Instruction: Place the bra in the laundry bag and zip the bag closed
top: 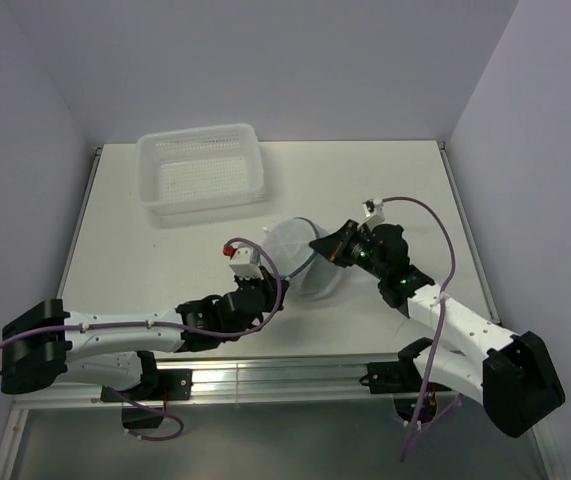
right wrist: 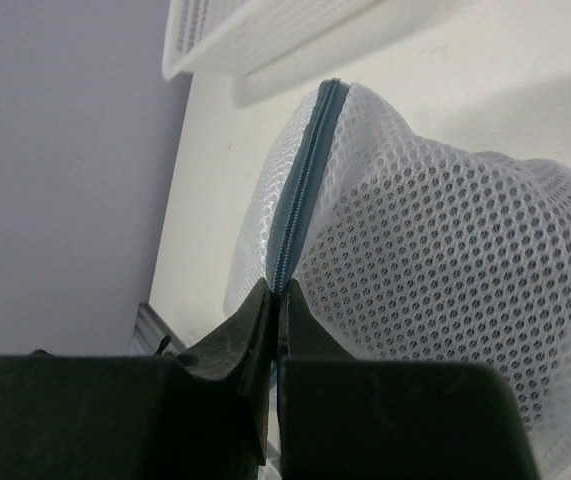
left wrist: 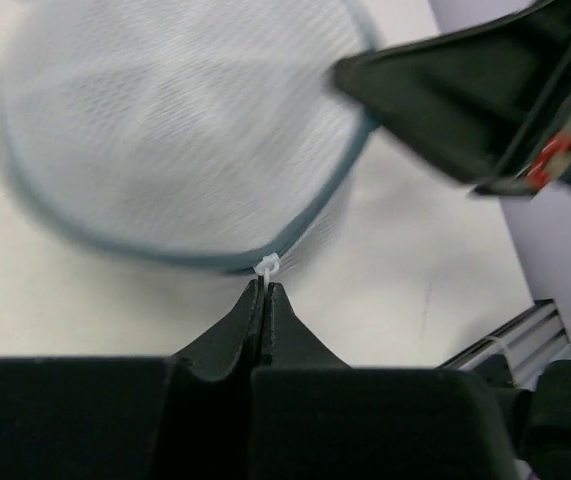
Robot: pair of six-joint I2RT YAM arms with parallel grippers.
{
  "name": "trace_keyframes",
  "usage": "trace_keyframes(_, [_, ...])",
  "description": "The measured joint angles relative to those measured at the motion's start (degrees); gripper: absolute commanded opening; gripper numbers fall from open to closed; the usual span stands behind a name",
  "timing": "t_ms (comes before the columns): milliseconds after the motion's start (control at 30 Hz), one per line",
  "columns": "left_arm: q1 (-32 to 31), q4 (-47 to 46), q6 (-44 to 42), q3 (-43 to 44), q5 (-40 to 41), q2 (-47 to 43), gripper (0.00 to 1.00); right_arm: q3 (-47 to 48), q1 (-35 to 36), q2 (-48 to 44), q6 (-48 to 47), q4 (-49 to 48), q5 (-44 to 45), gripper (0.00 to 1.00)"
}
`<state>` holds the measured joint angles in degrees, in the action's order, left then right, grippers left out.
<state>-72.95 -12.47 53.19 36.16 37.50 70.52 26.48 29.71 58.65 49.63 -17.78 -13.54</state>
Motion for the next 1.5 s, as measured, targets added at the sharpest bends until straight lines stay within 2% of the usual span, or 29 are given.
trace_keyframes(133, [0.4, 3.6, 1.8, -4.1, 1.8, -4.9, 0.00, 1.6, -8.5, 0.3, -1.6, 2.2, -6.0, 0.00])
trace_keyframes(267, [0.5, 7.3, 3.8, -6.0, 4.1, -11.8, 0.00, 3.5, -11.6, 2.4, -3.1, 4.3, -12.5, 0.02])
trace_keyframes(300, [0.5, 8.0, 4.1, -6.1, 4.5, -13.5, 0.00, 3.8, -11.8, 3.0, -3.1, 4.5, -13.5, 0.14])
trace_keyframes(333, [0.5, 8.6, 4.2, -6.2, 4.6, -15.1, 0.00, 4.1, -11.8, 3.6, -3.2, 4.5, -14.3, 0.48])
trace_keyframes(367, [0.5, 9.1, 4.2, -6.2, 4.9, -16.3, 0.00, 4.3, -11.7, 4.0, -3.1, 4.6, -14.9, 0.63])
trace_keyframes(400, [0.5, 9.9, 4.0, -6.2, 5.5, -17.0, 0.00, 4.3, -11.6, 4.0, -3.7, 4.6, -14.2, 0.84])
trace_keyframes(467, [0.5, 10.9, 3.4, -6.2, 6.2, -17.0, 0.00, 4.4, -11.3, 3.2, -4.7, 5.1, -11.5, 0.91])
trace_keyframes(600, [0.3, 9.3, 2.0, -5.6, 6.1, -11.9, 0.00, 3.9, -7.2, -2.5, -5.0, 7.3, -6.5, 0.92])
trace_keyframes(767, [0.1, 4.5, 0.4, -2.8, 4.8, -4.2, 0.00, 0.1, 1.8, -11.0, -2.6, 6.6, -0.9, 0.89])
trace_keyframes(900, [-0.3, 0.7, -0.8, -0.2, 3.6, -0.7, 0.00, -2.6, 7.4, -9.5, 0.7, 5.9, 1.7, 0.85])
trace_keyframes(1033, [-0.7, -1.5, -1.5, 0.6, 2.6, -0.3, 0.00, -4.3, 10.0, -8.5, 2.7, 5.7, 4.7, 0.78])
trace_keyframes(1133, [-1.0, -1.9, -1.5, 0.6, 1.9, -0.2, 0.00, -4.4, 10.4, -7.8, 3.8, 4.5, 5.9, 0.52])
trace_keyframes(1167, [-1.1, -1.9, -1.5, 0.6, 1.7, -0.2, 0.00, -4.4, 10.4, -7.3, 4.0, 4.0, 6.6, 0.37])
trace_keyframes(1233, [-1.4, -1.9, -1.5, 0.6, 1.5, -0.2, 0.00, -4.3, 10.4, -6.1, 4.3, 3.4, 7.8, 0.31])
trace_keyframes(1267, [-1.5, -1.9, -1.5, 0.6, 1.3, -0.2, 0.00, -4.2, 10.4, -5.4, 4.5, 3.1, 8.3, 0.18])
trace_keyframes(1333, [-1.6, -1.5, -1.5, 0.5, 1.3, -0.2, 0.00, -3.8, 10.4, -4.5, 4.4, 2.7, 8.7, 0.07])
trace_keyframes(1400, [-1.6, -1.2, -1.4, 0.0, 1.4, -0.7, 0.00, -3.2, 10.5, -4.4, 4.3, 2.6, 9.1, 0.02])
trace_keyframes(1500, [-1.6, 0.8, -0.8, -1.9, 1.9, -3.5, 0.00, -2.6, 9.1, -4.4, 3.0, 2.6, 9.0, 0.00])
